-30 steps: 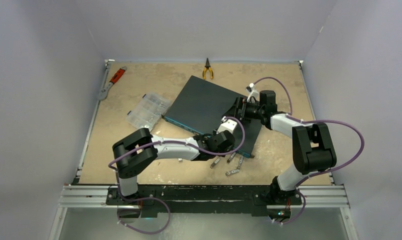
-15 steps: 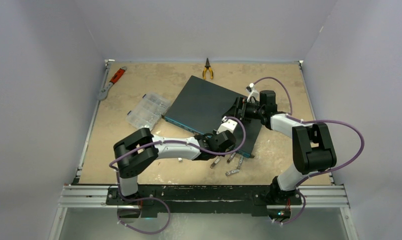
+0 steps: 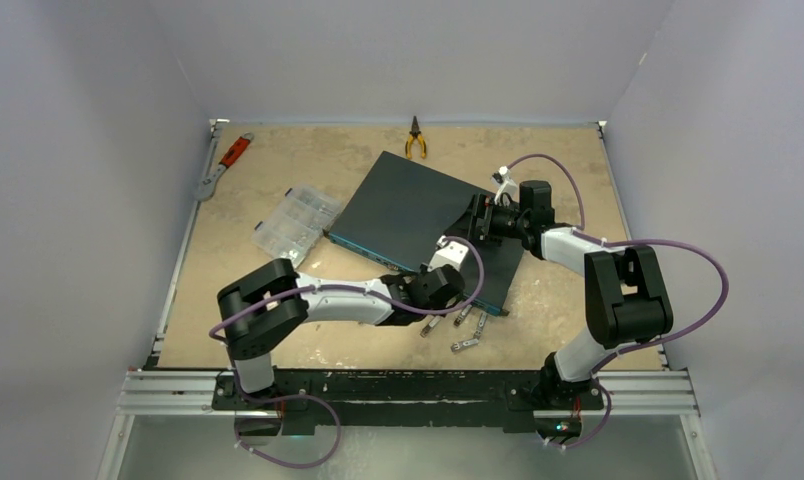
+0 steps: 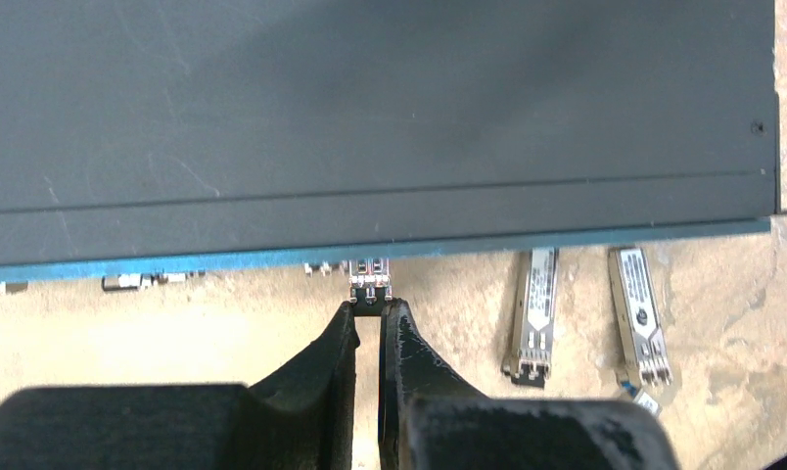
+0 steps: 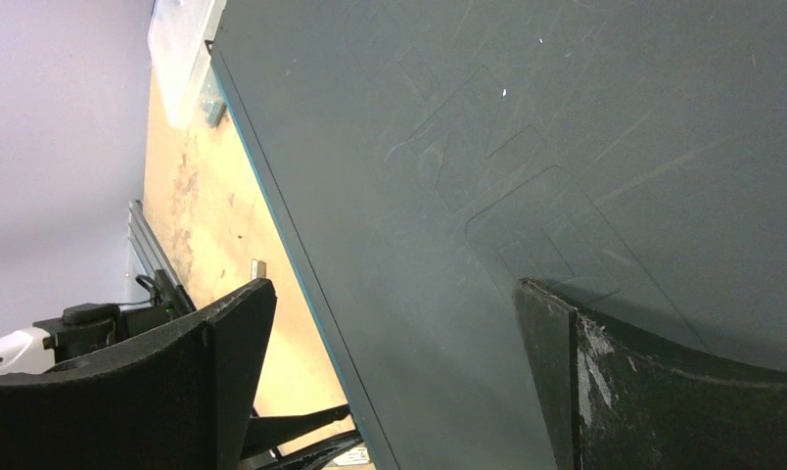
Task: Pull the plug from the switch port
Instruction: Pull the connector from the switch port.
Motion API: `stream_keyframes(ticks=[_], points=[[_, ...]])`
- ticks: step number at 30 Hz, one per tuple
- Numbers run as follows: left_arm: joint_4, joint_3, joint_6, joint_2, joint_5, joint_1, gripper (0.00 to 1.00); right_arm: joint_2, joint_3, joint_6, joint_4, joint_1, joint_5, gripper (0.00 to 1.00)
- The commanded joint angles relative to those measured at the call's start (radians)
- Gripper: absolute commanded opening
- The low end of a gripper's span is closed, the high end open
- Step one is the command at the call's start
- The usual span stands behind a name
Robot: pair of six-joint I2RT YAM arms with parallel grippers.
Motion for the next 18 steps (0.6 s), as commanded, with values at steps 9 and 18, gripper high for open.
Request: stream_keyframes(ticks=[9, 18], points=[[-0.015, -0.077, -0.034, -0.118, -0.025, -0.046, 0.0, 0.088, -0.057, -0.084, -0.155, -0.03, 0.257, 0.98], [-0.023, -0.136, -0.037, -0.179, -0.034, -0.054, 0.0, 0.084, -0.06, -0.084, -0.154, -0.031, 0.258, 0.99]])
